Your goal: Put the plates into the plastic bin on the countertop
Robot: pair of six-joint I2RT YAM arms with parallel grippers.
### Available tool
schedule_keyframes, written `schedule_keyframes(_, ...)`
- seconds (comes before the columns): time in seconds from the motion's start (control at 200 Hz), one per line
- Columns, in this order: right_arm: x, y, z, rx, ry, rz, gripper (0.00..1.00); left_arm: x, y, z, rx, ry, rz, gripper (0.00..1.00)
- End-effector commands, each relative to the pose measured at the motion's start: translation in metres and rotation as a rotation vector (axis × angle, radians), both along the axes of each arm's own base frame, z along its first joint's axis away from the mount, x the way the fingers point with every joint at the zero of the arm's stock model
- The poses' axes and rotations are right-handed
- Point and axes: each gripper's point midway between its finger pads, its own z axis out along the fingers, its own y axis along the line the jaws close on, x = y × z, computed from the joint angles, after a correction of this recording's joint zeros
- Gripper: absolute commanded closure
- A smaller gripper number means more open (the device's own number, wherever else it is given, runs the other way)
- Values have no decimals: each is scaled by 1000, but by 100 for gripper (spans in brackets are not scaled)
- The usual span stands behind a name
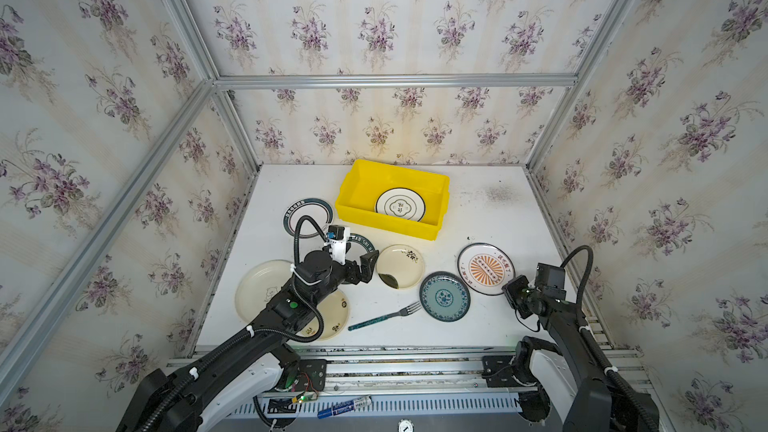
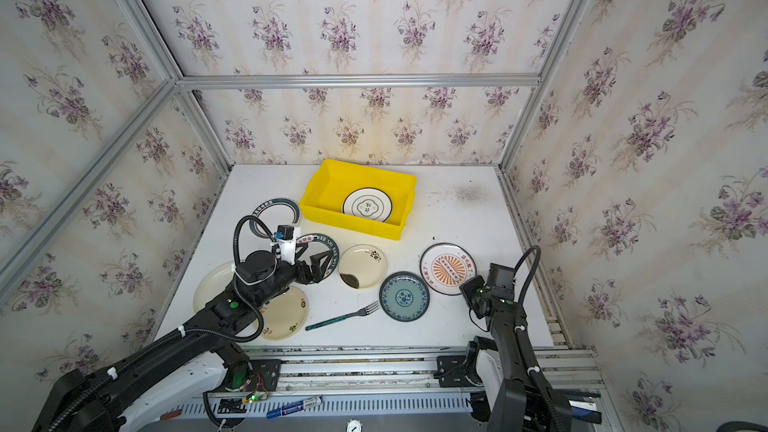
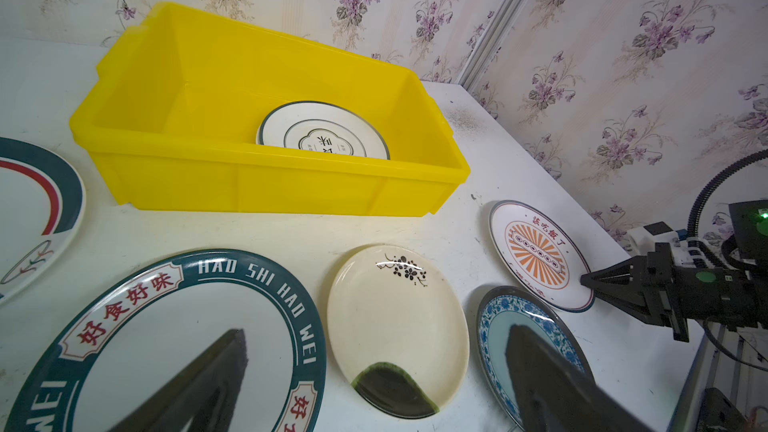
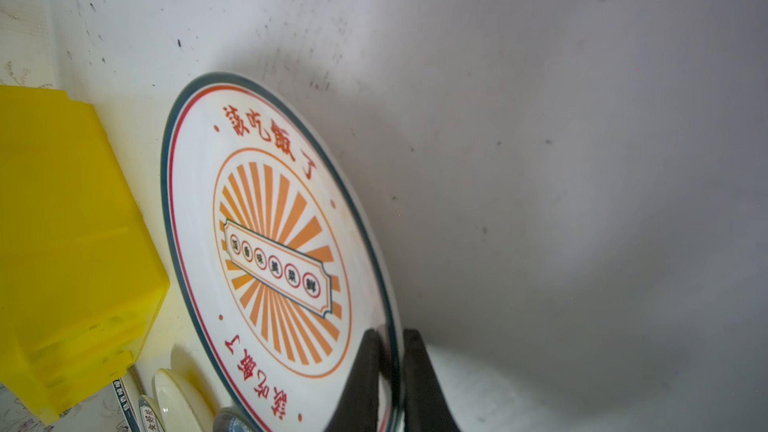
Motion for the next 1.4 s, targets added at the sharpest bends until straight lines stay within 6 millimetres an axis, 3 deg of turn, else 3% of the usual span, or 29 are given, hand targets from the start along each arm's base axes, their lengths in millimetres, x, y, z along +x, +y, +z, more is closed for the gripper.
schedule_keyframes(0.0,-22,-3,-12,-23,102,-19,100,0,1,2,0,-11,1,0)
schedule_keyframes(0.635,3,-6,53,-69,-122,-7,100,3,1,-3,15,2,15,0)
schedule_keyframes(1.394,26,-8,111,-127,-248,64,100,6,9,-7,23,-8,56,0)
